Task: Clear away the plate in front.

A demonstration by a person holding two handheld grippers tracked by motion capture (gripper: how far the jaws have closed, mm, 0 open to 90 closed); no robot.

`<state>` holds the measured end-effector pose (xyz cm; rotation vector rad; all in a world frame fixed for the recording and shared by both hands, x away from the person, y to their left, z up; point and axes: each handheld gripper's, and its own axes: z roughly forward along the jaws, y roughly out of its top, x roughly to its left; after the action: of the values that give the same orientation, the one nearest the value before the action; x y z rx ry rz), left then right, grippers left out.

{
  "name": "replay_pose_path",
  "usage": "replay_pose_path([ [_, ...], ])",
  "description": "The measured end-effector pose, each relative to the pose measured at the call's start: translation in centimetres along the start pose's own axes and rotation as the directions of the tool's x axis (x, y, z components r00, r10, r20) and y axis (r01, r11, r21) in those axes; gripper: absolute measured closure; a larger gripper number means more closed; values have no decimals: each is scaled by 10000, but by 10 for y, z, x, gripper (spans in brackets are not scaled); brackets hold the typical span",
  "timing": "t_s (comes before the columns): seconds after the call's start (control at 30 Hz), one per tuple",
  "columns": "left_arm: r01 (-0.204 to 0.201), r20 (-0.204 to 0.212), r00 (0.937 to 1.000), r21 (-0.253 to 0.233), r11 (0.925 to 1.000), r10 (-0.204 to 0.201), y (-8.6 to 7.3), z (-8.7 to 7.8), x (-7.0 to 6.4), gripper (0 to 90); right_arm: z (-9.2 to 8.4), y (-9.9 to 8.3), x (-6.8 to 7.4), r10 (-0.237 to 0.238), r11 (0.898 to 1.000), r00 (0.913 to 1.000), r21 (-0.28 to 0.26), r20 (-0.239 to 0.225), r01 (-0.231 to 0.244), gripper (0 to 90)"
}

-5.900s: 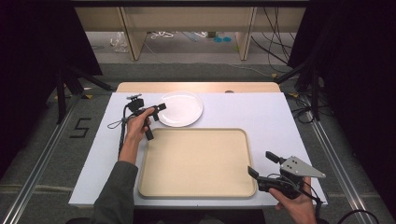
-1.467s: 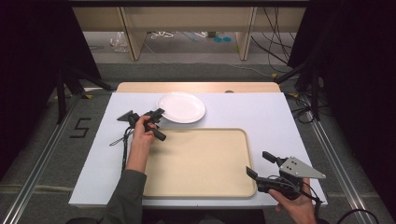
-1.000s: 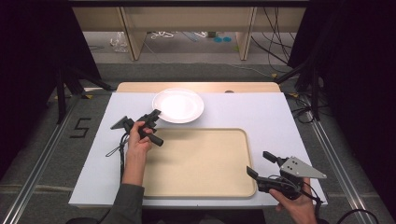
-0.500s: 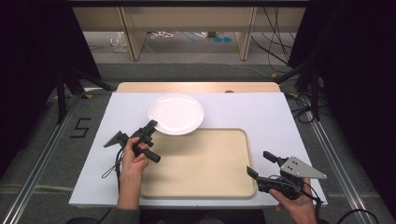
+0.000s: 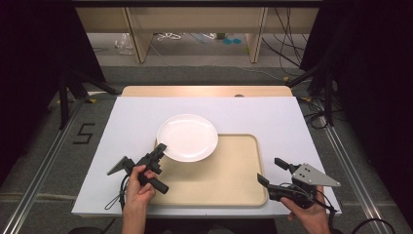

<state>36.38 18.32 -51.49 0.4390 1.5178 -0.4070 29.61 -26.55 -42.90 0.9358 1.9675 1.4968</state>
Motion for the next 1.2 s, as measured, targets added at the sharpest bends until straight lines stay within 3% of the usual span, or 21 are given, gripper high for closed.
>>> replay_pose_path([
  [0.17,-20,-74,10000,241,9997,22,-14,-6,2,746,-2,1,0,-38,9997,10000,231,-19,39,208],
  [0.27,-33,-36,10000,459,9989,35,-22,-9,1,746,0,0,0,-15,10000,10000,98,-62,15,207],
  [0.33,-22,-87,10000,556,9985,26,-26,-11,1,746,-1,0,1,127,9991,9998,413,-157,-120,206],
  [0.43,-65,-124,9999,599,9982,73,-28,-15,2,744,-2,1,2,205,9988,9997,451,-153,-198,205],
  [0.5,-123,-110,9999,570,9983,129,-29,-18,3,742,-1,0,0,-48,9996,10000,293,-80,51,205],
  [0.57,-125,-109,9999,554,9984,131,-30,-20,3,742,-2,0,2,215,9987,9996,457,-166,-207,205],
  [0.63,-92,-157,9998,523,9986,100,-30,-22,4,741,-1,0,0,-41,9996,9999,264,-95,44,205],
  [0.8,-103,-305,9995,560,9984,121,-33,-25,7,737,-1,0,2,162,9991,9998,406,-145,-156,205],
  [0.87,-260,-311,9991,610,9978,279,-34,-25,8,735,0,0,1,-16,9998,10000,223,-66,17,205],
  [0.93,-232,-362,9990,683,9974,258,-35,-25,9,732,-1,0,2,196,9989,9997,423,-145,-190,205],
  [1.0,-250,-445,9986,628,9977,278,-36,-25,10,731,0,0,1,-26,9997,10000,229,-74,27,205],
  [1.13,-556,-586,9965,626,9965,593,-38,-26,10,725,-2,0,2,179,9989,9998,438,-127,-173,205],
  [1.2,-746,-639,9949,610,9954,784,-38,-27,10,727,-1,0,1,4,9997,10000,232,-66,-3,205],
])
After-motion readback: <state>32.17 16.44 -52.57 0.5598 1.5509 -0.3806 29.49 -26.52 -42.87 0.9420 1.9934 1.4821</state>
